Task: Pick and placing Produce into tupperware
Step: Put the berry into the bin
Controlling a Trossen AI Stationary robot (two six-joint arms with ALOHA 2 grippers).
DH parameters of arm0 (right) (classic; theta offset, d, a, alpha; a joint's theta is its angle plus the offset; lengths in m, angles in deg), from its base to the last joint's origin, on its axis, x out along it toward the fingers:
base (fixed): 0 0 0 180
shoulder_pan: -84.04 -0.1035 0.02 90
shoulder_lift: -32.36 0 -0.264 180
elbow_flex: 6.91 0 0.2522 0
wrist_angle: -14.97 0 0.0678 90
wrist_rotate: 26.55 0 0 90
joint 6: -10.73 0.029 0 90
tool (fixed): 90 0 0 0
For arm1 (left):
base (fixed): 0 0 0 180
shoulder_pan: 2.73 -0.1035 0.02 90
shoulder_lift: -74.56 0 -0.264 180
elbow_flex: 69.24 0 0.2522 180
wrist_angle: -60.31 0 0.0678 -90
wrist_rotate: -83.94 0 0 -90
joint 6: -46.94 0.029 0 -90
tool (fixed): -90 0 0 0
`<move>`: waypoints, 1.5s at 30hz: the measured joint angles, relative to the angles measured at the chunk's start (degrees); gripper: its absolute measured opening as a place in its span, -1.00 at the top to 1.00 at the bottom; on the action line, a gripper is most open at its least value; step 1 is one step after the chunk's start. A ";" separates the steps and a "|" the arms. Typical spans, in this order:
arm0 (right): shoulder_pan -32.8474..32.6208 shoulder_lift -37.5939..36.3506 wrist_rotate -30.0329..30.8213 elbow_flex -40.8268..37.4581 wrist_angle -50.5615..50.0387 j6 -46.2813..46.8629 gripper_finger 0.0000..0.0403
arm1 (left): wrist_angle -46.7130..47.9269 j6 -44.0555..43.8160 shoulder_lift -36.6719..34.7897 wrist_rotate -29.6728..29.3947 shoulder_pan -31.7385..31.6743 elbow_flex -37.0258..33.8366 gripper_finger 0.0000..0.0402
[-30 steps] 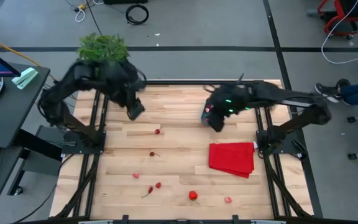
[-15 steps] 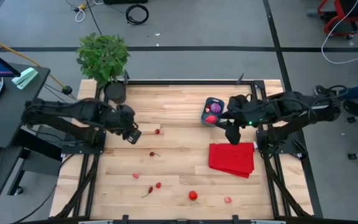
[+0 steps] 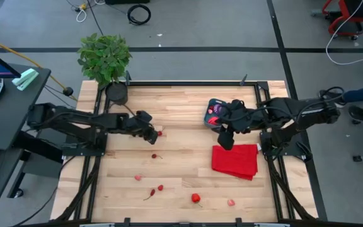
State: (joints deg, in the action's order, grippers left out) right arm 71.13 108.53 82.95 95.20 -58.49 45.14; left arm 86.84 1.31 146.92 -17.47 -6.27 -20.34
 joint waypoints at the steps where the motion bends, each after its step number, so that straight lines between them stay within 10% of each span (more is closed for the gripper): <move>1: 0.00 0.09 -0.06 0.00 0.00 0.01 0.11 | 0.43 0.22 1.52 0.04 -0.48 -0.04 0.20; 10: 0.02 0.33 -0.06 0.00 0.02 0.33 0.11 | -6.46 4.37 11.16 1.10 -0.69 -0.01 -0.39; 20: 0.02 0.33 -0.05 0.00 0.15 0.50 0.11 | -9.10 5.15 18.02 0.35 -1.85 0.28 -0.43; 45: 0.02 0.33 -0.01 0.00 0.20 0.46 0.11 | -9.65 2.45 18.09 -0.59 -2.00 0.19 0.80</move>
State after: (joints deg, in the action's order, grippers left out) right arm 71.16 108.87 82.94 95.20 -58.29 45.60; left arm 77.20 3.75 165.01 -18.05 -8.27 -20.14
